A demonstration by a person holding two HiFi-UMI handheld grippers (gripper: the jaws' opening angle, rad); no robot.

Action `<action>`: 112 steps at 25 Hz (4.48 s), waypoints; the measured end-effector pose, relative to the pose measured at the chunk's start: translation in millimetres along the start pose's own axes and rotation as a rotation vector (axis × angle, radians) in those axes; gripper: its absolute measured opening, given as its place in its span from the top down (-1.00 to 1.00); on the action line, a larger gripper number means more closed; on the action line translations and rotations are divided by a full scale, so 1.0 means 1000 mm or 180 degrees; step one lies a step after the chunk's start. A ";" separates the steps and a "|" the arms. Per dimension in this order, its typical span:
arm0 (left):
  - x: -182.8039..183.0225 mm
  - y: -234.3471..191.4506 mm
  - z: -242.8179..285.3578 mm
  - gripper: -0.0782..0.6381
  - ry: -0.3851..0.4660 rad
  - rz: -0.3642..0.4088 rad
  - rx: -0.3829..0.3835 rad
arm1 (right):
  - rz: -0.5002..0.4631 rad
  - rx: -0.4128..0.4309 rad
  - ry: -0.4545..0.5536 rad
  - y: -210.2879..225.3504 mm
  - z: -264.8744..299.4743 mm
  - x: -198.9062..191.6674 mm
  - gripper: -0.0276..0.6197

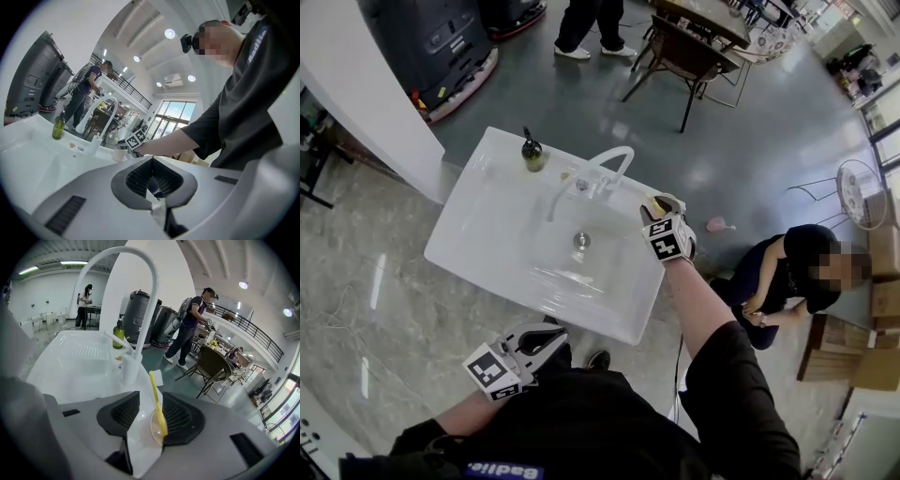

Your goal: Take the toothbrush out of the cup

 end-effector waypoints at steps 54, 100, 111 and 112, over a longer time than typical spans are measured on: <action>0.006 0.088 0.047 0.76 0.0038 0.0437 -0.0292 | 0.0608 0.0201 0.1185 0.005 -0.214 0.003 0.83; -0.005 0.153 0.090 0.76 -0.0122 0.0600 -0.0332 | 0.0908 0.0932 0.1832 -0.080 -0.415 -0.041 0.82; -0.008 0.157 0.097 0.76 -0.0158 0.0627 -0.0369 | 0.1030 0.1002 0.1823 -0.093 -0.423 -0.053 0.82; -0.009 0.157 0.097 0.76 -0.0160 0.0636 -0.0375 | 0.1039 0.1002 0.1822 -0.094 -0.424 -0.054 0.82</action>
Point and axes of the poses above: the fingertips, and each gripper's own axes: z forward along the fingers, y to its right, x out of its top, the point moved 3 cm from there along -z, backward along the fingers, and after that the axes turned 9 degrees about -x, right-handed, at the moved point
